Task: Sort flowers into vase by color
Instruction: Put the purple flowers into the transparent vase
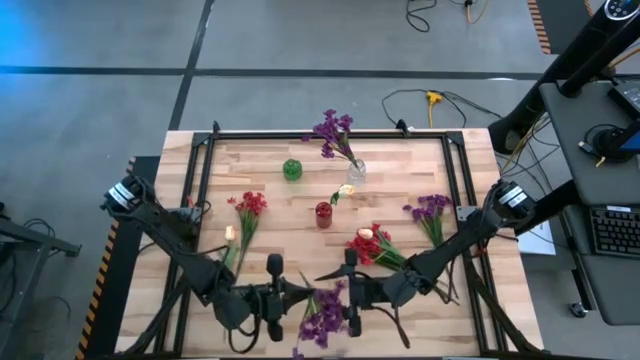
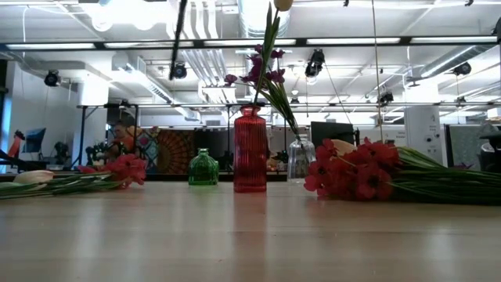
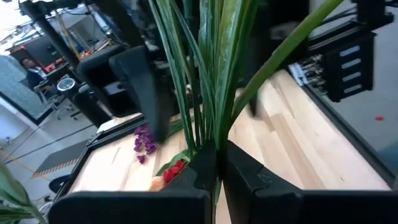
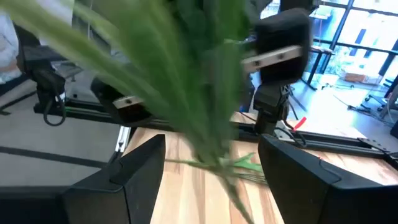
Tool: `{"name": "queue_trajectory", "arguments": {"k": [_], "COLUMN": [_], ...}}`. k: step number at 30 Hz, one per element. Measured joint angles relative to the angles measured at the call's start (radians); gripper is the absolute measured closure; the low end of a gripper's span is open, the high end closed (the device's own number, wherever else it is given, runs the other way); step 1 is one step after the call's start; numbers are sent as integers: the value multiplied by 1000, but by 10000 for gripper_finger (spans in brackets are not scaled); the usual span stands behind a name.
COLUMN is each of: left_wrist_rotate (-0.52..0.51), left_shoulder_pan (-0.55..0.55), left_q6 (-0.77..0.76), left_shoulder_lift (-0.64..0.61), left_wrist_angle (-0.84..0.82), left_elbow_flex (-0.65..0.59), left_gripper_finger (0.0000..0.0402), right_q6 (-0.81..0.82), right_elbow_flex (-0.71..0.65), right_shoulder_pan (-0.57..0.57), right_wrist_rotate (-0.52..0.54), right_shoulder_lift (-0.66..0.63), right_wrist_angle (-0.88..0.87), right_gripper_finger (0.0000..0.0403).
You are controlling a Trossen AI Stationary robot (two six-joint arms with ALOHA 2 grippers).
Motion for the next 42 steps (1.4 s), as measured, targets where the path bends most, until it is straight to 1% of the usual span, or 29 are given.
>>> {"name": "queue_trajectory", "arguments": {"k": [4,8,10,14,20,27,32,36,39,42], "left_wrist_rotate": [7,71,76,76,77,84,88,84,64,56], "left_shoulder_pan": [26,37,39,43,65,67,65,56,40,25], "left_q6": [-5,-6,-6,-7,-57,-68,-88,-90,-94,-117], "left_shoulder_lift": [0,1,1,1,1,1,1,0,-9,-32], "left_wrist_angle": [1,2,2,6,9,8,8,-12,-79,-134], "left_elbow_flex": [0,0,0,0,0,0,0,0,-2,-2], "left_gripper_finger": [401,401,401,401,394,371,338,303,283,273], "right_q6": [-10,-8,-13,-17,-38,-46,-50,-28,54,148], "right_elbow_flex": [25,28,26,27,27,27,27,27,27,27], "right_shoulder_pan": [0,0,0,0,-3,-3,-4,-3,3,10], "right_wrist_rotate": [4,1,2,1,5,9,11,8,-12,-14], "right_shoulder_lift": [25,23,22,21,20,19,17,-6,-59,-135], "right_wrist_angle": [-1,8,9,16,31,33,32,-3,-109,-254], "right_gripper_finger": [154,156,162,187,246,320,363,377,378,373]}}
